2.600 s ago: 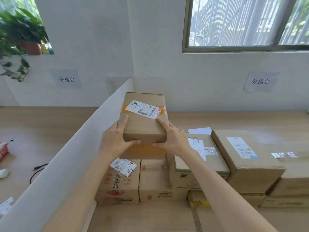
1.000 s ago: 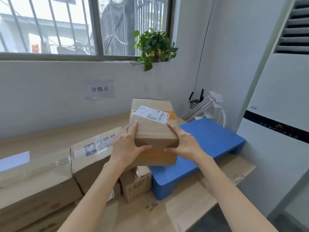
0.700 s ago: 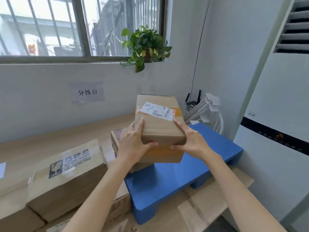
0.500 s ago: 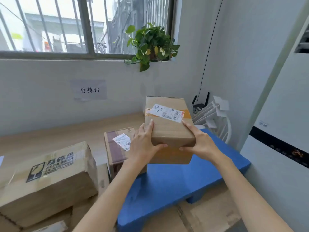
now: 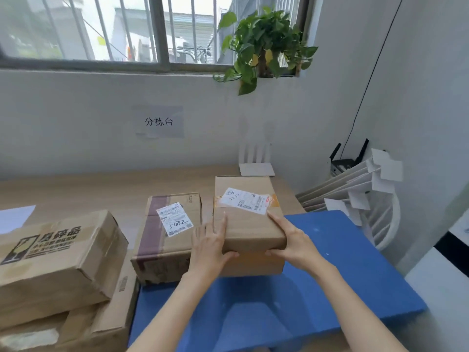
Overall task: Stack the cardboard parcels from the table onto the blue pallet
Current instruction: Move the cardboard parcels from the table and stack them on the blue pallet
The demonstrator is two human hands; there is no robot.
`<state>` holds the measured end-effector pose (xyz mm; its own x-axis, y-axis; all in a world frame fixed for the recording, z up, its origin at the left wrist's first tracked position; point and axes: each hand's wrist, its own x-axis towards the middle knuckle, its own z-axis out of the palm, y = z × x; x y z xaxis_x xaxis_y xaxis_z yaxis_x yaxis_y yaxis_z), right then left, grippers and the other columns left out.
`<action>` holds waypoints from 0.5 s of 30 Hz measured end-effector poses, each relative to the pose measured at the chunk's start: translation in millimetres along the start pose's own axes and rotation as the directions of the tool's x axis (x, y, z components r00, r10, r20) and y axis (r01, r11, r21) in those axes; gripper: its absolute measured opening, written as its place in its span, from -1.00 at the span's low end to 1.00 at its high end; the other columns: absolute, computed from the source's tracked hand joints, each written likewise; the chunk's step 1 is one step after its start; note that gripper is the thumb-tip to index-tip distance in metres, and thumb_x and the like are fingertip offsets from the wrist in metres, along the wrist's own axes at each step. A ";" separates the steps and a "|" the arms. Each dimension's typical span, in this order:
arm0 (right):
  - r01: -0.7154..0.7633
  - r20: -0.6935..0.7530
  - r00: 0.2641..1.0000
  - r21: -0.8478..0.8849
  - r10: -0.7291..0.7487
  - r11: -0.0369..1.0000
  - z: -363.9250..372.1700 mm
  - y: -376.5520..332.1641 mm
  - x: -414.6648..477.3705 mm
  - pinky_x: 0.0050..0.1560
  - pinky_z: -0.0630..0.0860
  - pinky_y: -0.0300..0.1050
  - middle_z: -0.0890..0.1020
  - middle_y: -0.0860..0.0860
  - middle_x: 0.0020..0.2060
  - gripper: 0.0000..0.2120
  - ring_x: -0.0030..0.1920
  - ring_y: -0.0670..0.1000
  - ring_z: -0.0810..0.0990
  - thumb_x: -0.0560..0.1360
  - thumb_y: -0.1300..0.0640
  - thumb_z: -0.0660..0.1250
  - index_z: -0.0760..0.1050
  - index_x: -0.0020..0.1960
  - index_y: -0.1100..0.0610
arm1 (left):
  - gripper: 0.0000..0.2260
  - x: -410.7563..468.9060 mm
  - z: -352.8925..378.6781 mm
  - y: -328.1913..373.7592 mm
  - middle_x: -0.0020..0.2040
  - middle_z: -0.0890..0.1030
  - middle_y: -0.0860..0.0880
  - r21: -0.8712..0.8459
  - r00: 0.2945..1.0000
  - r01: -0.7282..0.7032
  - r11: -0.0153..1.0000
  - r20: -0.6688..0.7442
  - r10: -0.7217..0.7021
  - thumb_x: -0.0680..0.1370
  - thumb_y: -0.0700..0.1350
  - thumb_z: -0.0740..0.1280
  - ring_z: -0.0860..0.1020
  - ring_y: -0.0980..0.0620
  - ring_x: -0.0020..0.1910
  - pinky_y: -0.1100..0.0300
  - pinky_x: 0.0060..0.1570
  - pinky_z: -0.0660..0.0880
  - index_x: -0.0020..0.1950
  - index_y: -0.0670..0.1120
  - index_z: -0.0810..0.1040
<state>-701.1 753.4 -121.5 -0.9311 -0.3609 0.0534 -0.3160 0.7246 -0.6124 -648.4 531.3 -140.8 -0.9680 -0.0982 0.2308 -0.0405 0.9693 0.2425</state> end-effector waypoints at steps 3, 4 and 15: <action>0.015 0.036 0.999 0.037 -0.016 0.999 17.8 14.4 14.4 0.17 0.46 -0.02 0.35 -0.24 0.39 -0.07 0.20 -0.02 0.45 0.28 -0.01 0.52 0.03 0.43 -0.43 | -0.13 6.6 13.8 -6.7 0.51 0.18 -0.14 0.087 0.999 0.014 0.996 0.032 -0.017 0.46 0.27 0.31 0.05 -0.15 0.50 -0.09 0.47 -0.06 0.57 0.01 -0.13; 0.025 0.042 0.999 0.039 -0.027 0.999 22.3 17.1 17.9 0.17 0.45 -0.02 0.34 -0.24 0.39 -0.07 0.20 -0.02 0.45 0.28 -0.01 0.52 0.03 0.43 -0.42 | -0.14 7.9 16.5 -9.5 0.52 0.16 -0.15 0.114 0.999 0.011 0.993 0.041 -0.016 0.47 0.27 0.29 0.02 -0.16 0.51 -0.12 0.48 -0.12 0.57 0.01 -0.13; 0.066 0.103 0.992 0.033 -0.069 0.997 49.1 32.8 56.5 0.18 0.44 -0.03 0.29 -0.23 0.43 -0.07 0.27 0.00 0.43 0.32 0.03 0.52 0.03 0.48 -0.34 | -0.20 25.1 35.7 -36.7 0.56 0.00 -0.23 0.201 0.990 -0.044 0.979 0.138 0.016 0.54 0.19 0.23 -0.15 -0.16 0.55 -0.09 0.45 -0.31 0.58 -0.05 -0.17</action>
<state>-755.1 727.9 -177.3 -0.8834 -0.4684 0.0143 -0.3707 0.6797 -0.6330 -680.1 501.2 -177.6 -0.9934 -0.0507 0.1025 -0.0471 0.9982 0.0378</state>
